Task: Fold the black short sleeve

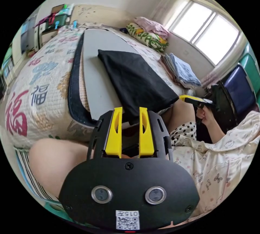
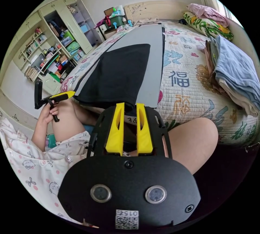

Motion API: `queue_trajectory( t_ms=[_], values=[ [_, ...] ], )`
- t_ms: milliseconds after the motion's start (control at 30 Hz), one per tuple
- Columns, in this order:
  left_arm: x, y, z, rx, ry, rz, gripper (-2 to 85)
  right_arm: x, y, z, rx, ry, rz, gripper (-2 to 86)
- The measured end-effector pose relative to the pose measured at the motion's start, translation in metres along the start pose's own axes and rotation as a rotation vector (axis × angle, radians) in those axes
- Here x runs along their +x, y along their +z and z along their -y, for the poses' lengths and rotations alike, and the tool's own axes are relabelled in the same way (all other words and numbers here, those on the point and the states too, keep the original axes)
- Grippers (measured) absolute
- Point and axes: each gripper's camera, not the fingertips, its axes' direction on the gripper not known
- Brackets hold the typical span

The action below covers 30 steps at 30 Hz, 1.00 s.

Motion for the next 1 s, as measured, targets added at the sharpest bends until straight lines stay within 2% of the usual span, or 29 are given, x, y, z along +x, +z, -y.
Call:
queue_trajectory(
  t_ms=[200,367,500,733,1000],
  values=[
    [-0.016,-0.001,0.009,-0.014,-0.067,-0.057,8.7,-0.003,-0.017,0.023,0.016,0.096,0.099,11.9],
    [-0.013,0.017,0.019,-0.085,-0.061,-0.027,8.7,-0.018,-0.023,0.041,-0.004,0.101,0.161,11.6],
    [-0.012,0.013,0.019,-0.063,-0.063,-0.017,7.1,-0.036,-0.027,0.052,-0.023,0.093,0.183,9.7],
    [-0.026,0.008,0.016,-0.026,-0.103,-0.066,1.5,-0.062,-0.04,0.066,-0.003,0.101,0.148,4.3],
    [-0.021,-0.008,0.009,-0.017,-0.054,-0.07,0.1,-0.085,-0.055,0.073,-0.01,0.067,0.078,0.7]
  ],
)
